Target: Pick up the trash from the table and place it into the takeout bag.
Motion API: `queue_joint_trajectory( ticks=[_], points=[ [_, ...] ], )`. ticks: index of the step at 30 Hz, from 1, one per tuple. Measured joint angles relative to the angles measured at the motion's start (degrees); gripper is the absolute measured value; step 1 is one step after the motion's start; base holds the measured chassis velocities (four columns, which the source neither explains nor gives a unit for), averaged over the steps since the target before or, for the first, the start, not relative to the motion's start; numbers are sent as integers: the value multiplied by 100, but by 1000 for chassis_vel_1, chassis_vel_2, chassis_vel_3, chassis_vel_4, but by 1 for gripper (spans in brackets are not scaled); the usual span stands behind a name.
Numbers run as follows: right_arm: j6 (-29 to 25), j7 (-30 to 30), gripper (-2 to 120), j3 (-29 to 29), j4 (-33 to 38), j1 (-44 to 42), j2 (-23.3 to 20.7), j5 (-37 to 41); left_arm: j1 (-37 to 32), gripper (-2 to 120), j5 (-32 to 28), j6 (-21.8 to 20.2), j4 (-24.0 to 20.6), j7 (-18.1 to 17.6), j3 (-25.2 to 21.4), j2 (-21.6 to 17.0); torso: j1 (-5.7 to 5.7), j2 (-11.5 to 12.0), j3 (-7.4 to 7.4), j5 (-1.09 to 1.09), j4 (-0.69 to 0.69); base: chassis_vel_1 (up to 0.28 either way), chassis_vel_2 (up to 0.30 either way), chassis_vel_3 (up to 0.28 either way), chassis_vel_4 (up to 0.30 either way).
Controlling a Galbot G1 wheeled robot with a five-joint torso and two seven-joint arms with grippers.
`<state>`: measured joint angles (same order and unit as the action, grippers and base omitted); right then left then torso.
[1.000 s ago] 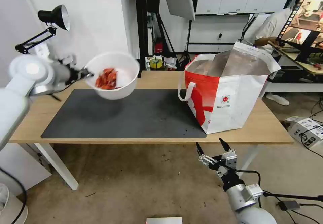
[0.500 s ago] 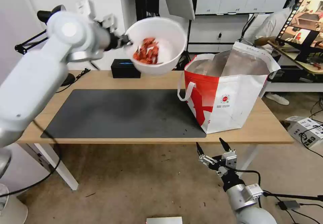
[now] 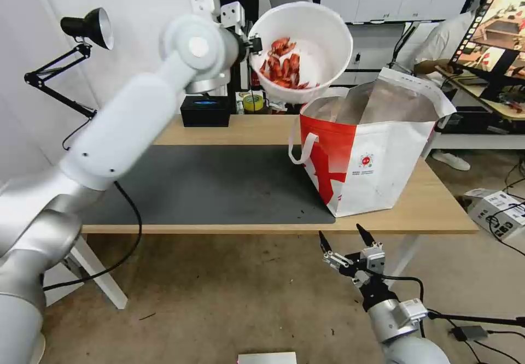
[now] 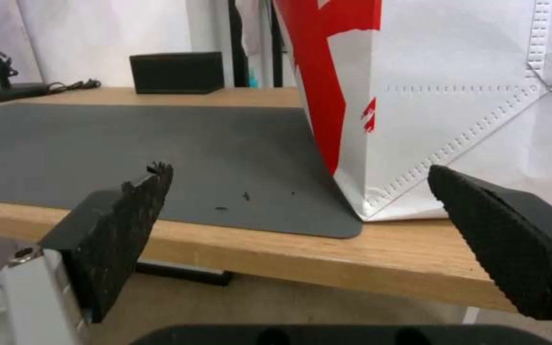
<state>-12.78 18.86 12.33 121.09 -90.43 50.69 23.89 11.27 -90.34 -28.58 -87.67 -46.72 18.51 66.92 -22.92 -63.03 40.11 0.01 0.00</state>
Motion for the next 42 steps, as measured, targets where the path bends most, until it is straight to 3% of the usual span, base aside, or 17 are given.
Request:
queue_joint_trajectory(
  ticks=[8,18,25,31,34,42],
  points=[
    [0,0,100,0,0,0,0,0,-62,0,201,201,147,-99,82,347,0,0,0,0,0,0,0,0,0],
    [0,0,100,0,0,0,0,0,-274,0,926,536,717,-185,195,1130,0,0,0,0,0,0,0,0,0],
    [0,0,100,0,0,0,0,0,-315,0,1223,593,857,-198,293,1359,0,0,0,0,0,0,0,0,0],
    [0,0,100,0,0,0,0,0,-474,0,1826,708,977,-39,483,1350,0,0,0,-1,1,0,0,0,0],
    [0,0,100,0,0,0,0,0,-634,0,2851,849,868,463,861,1096,0,0,0,-1,0,0,0,0,0],
    [0,0,100,0,0,0,0,0,-642,0,3174,904,531,924,1038,775,1,0,0,-2,0,0,0,0,0]
  ],
)
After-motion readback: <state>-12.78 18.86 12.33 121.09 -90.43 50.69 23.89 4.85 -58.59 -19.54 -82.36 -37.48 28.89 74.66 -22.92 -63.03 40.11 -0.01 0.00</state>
